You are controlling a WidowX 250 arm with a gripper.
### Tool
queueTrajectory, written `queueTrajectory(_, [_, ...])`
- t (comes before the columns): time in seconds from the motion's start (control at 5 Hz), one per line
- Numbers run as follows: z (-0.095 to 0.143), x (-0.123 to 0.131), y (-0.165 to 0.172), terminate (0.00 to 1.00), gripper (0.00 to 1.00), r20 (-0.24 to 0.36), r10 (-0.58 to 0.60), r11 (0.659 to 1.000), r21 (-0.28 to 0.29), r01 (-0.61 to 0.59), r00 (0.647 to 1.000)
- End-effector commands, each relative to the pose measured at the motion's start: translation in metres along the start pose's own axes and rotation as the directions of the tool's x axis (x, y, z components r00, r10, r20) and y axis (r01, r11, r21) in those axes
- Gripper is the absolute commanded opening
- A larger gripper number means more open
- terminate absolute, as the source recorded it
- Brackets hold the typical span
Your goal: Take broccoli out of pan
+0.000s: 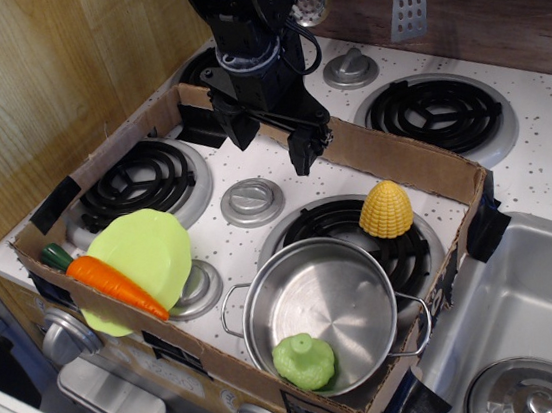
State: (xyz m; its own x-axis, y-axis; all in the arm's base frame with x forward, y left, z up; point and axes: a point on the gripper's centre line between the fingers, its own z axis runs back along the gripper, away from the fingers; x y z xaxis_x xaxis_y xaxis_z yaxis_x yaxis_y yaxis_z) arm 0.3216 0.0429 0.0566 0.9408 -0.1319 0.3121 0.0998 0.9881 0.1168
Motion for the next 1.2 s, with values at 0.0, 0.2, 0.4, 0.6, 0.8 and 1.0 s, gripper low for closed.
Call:
queueTrajectory(0.0, [0.0, 0.0, 0.0, 0.0, 1.0, 0.0, 0.0, 1.0, 0.0, 0.0, 1.0])
queueTrajectory(0.2, [0.02, 0.001, -0.005, 0.0, 1.0, -0.017, 0.07, 0.997, 0.045, -0.069, 0.997])
queueTrajectory(0.4, [0.045, 0.008, -0.005, 0.0, 1.0, -0.003, 0.108, 0.991, 0.084, -0.108, 0.994])
queueTrajectory(0.6, [0.058, 0.001, -0.009, 0.0, 1.0, 0.039, 0.166, 0.978, 0.119, -0.17, 0.985])
queueTrajectory(0.8, [0.061, -0.017, -0.017, 0.0, 1.0, 0.025, 0.26, 0.962, 0.079, -0.262, 0.965])
queueTrajectory(1.0, [0.072, -0.036, -0.027, 0.0, 1.0, -0.051, 0.335, 0.942, 0.018, -0.335, 0.941])
